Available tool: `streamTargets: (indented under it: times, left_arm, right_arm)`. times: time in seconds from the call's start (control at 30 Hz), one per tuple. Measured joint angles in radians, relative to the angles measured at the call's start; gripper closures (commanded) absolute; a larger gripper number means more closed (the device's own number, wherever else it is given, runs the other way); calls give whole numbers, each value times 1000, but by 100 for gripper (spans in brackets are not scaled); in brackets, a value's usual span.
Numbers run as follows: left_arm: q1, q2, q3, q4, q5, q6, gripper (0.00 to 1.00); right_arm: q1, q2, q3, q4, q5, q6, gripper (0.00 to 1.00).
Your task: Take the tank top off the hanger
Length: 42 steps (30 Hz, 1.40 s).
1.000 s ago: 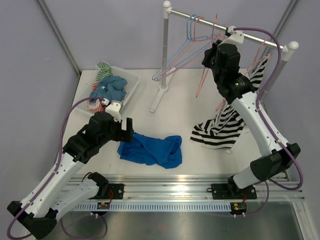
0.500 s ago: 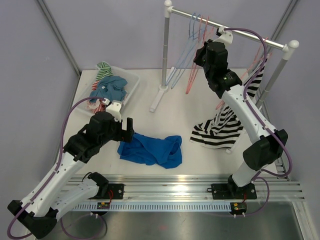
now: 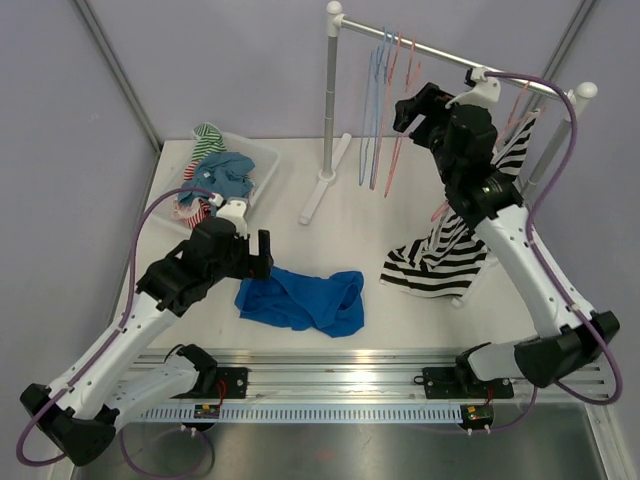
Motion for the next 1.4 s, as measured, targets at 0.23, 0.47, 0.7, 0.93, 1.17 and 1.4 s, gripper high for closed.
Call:
streamTargets:
  times: [0.23,0.47,0.7,0.93,1.17,1.4]
  left_arm:
    - [-222,142,8,29,-84,-118,1]
    - [-336,415,-4,128,-89,-177,1]
    - [-346,611,-61,250,-71,-204,1]
    - [-347,732,-75,372,-41,-240,90]
    - [-344,723,36,236,-128,-236,100]
    - [-137,533,348,44,-245,-199,100]
  right_arm:
    - [0,-276,-44,-19,-197,-42,1]
    - [0,-541,-246,-17,-586,-64,1]
    - [0,-658,-379,-26,-730,-101,0]
    - [0,-649,-379,-26,-757,-128,1]
    - [0,-666,-383,-24,-756,-143,0]
    - [0,-699,-385,-23,-748,-161,0]
